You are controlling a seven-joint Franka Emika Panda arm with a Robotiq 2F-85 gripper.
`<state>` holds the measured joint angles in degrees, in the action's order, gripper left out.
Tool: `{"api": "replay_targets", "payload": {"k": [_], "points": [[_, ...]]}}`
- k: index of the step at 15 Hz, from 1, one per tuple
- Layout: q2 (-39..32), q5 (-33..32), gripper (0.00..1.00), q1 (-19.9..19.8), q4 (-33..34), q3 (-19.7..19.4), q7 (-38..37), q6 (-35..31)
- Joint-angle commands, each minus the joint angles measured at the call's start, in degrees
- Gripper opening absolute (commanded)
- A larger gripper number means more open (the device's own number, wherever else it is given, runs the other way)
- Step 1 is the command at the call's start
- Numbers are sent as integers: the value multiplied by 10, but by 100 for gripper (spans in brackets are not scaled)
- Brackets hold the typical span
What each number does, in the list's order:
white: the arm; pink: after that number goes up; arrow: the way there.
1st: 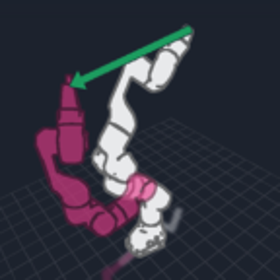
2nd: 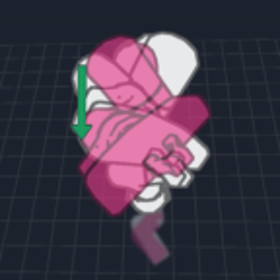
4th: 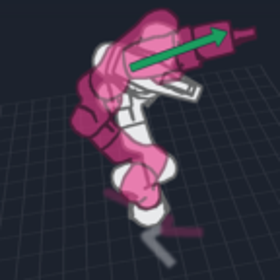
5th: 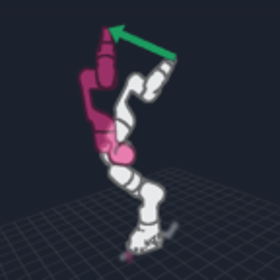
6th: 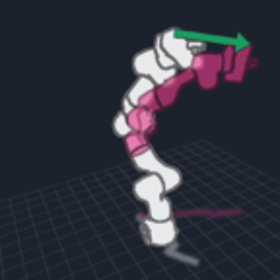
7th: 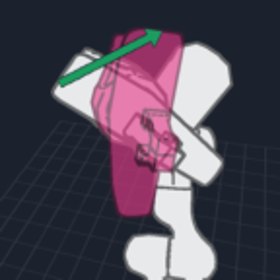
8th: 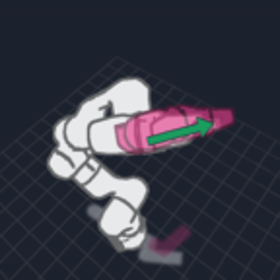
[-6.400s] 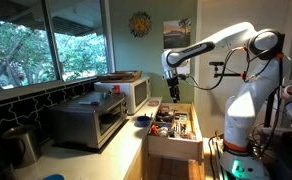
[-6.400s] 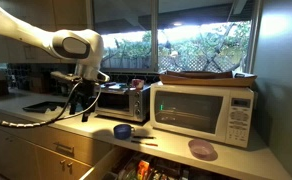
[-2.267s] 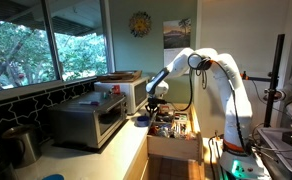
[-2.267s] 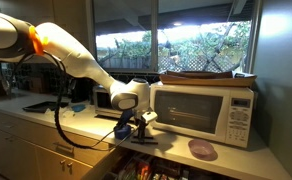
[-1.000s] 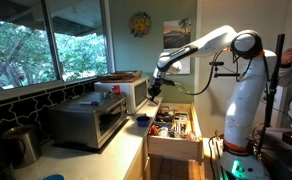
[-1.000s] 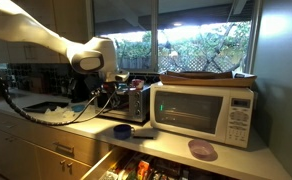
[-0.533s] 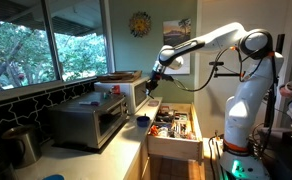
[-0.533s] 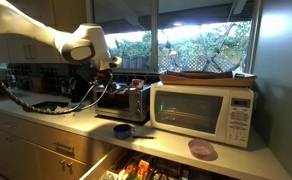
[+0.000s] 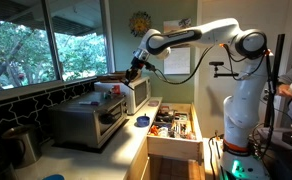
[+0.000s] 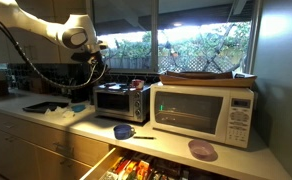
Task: Pick up the pen at the edge of the kitchen counter and put it on the gray oven
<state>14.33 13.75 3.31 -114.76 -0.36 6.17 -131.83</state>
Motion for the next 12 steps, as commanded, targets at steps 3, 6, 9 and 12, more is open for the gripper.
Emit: {"api": "replay_targets", "payload": {"k": [3,6,9,12], "points": [[-149,-12,2,-2,192,0,32,66],[-118,-21,10,-5,153,9,12,63],[-133,-24,2,-6,163,11,-23,38],[-213,-65,2,-4,253,14,-65,58]]}}
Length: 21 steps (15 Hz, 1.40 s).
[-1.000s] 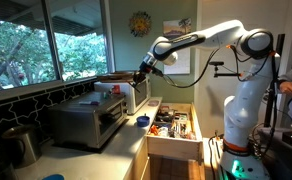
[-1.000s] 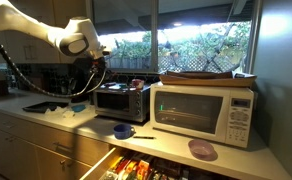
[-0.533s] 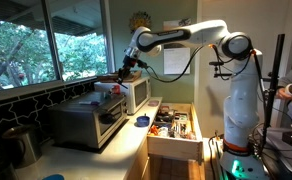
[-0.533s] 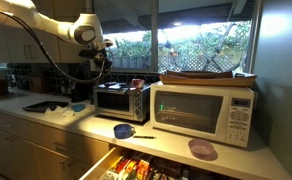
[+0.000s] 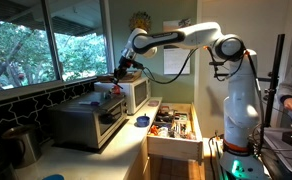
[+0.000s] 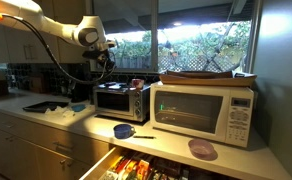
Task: Pick up the pen at the edge of the kitchen counter and put it on the gray oven
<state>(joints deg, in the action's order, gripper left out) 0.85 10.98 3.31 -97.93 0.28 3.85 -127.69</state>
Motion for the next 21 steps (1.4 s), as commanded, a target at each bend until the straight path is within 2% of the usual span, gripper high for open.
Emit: {"api": "replay_targets", "payload": {"k": [1,4,9,15,21], "points": [[-106,-57,2,-4,119,7,-48,39],[-173,-94,2,3,205,9,-51,86],[-261,-69,2,9,317,30,-41,146],[-333,-42,2,6,419,51,-37,155],[-374,-48,2,9,486,51,-45,184]]}}
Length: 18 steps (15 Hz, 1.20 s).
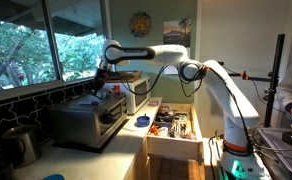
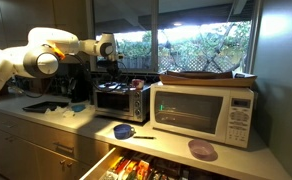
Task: Pick up the pen at the edge of the kitchen counter and put it on the gray oven
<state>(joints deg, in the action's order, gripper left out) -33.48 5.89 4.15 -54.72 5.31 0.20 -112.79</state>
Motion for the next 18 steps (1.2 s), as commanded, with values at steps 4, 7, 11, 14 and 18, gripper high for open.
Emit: {"api": "replay_targets", "payload": {"k": [4,7,11,14,18], "points": [[-46,-9,2,3,81,-7,-16,59],[-55,-7,2,2,96,-8,-22,64],[-64,-7,35,3,107,-10,-32,68],[-68,-10,49,3,113,-11,-42,67],[-46,-16,78,8,112,-12,-45,64]]}}
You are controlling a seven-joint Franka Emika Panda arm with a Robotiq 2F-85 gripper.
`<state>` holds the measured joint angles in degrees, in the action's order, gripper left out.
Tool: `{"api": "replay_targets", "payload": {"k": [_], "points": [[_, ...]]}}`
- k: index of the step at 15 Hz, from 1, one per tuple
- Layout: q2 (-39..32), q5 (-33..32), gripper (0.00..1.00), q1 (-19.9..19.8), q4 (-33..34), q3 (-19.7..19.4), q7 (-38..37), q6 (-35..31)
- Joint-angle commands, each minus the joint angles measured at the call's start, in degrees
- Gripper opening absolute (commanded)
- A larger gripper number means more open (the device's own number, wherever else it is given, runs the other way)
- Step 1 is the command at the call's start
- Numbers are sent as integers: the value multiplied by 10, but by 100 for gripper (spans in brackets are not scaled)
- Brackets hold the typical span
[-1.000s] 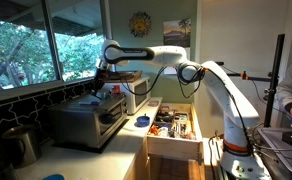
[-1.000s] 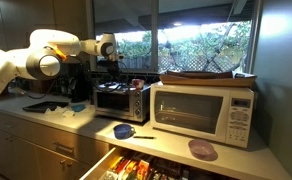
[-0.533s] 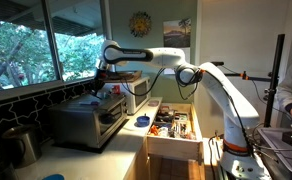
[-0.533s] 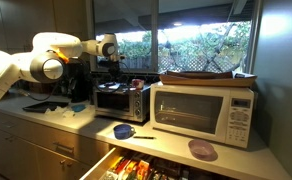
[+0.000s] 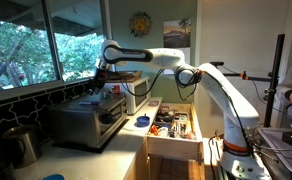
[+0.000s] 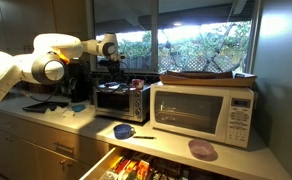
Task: Pick up the pen at the edge of the kitchen counter and put it on the gray oven
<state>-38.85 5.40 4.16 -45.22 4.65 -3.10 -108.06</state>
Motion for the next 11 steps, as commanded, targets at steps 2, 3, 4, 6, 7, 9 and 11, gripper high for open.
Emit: {"api": "replay_targets", "payload": {"k": [2,3,4,6,7,9,11], "points": [[55,-16,93,5,-5,-1,21,36],[81,-7,100,-2,-17,7,46,50],[104,12,100,-13,-24,20,74,68],[142,78,100,-41,-31,49,124,83],[166,107,100,-53,-40,59,146,92],[206,161,100,-78,-47,75,195,123],[175,144,100,-60,0,63,173,120]]}}
